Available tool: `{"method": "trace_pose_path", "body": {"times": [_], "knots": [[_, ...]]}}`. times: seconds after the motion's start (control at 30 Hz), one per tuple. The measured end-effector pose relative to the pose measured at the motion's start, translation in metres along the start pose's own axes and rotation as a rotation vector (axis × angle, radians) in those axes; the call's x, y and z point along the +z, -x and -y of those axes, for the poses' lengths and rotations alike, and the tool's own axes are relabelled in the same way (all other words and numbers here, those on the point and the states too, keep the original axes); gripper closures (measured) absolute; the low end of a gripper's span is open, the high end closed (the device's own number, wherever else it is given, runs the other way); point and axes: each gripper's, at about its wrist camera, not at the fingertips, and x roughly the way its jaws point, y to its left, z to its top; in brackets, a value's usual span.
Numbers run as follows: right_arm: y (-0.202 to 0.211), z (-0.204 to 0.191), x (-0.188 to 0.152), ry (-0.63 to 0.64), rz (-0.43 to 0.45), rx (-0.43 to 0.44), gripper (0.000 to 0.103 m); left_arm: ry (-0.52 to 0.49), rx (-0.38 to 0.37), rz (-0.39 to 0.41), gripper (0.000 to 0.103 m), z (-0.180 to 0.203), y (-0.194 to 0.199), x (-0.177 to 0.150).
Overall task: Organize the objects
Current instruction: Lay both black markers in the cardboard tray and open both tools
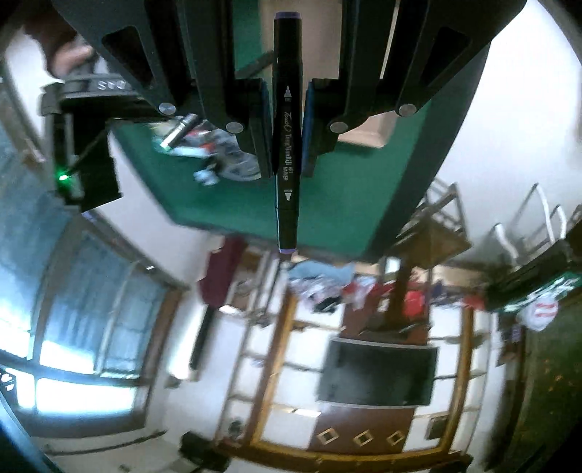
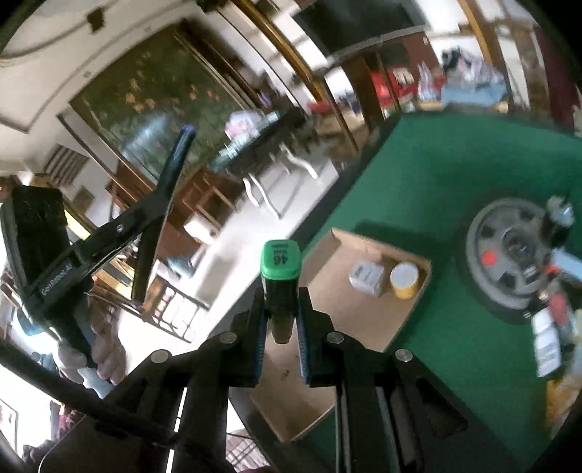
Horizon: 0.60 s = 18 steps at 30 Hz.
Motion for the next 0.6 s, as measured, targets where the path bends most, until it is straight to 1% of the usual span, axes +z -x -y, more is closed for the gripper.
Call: {"method": "trace_pose_path", "body": {"times": [0.07, 0.13, 0.23, 0.33, 0.4, 0.47, 0.6], "knots": [[-0.036, 0.012, -0.003, -0.03, -0.056, -0.013, 0.09, 0.032, 0.007, -0.035, 0.091, -0.021, -0.031, -0.018], [-0.069, 0.02, -0.005, -0.043, -0.105, -0.05, 0.09, 0.072, 0.017, -0.082, 0.091, -0.042, -0.064, -0.037], [-0.105, 0.035, -0.005, -0.062, -0.164, -0.076, 0.09, 0.128, 0.028, -0.165, 0.091, -0.066, -0.111, -0.07], [-0.143, 0.044, -0.001, -0.076, -0.211, -0.112, 0.09, 0.166, 0.037, -0.231, 0.091, -0.083, -0.149, -0.092], [-0.155, 0.05, 0.006, -0.082, -0.217, -0.13, 0.09, 0.172, 0.041, -0.252, 0.091, -0.087, -0.158, -0.103], [-0.163, 0.052, 0.018, -0.103, -0.214, -0.131, 0.09, 0.174, 0.047, -0.262, 0.091, -0.089, -0.164, -0.105], [-0.183, 0.054, 0.03, -0.113, -0.234, -0.174, 0.09, 0.173, 0.076, -0.279, 0.091, -0.097, -0.173, -0.112]]}}
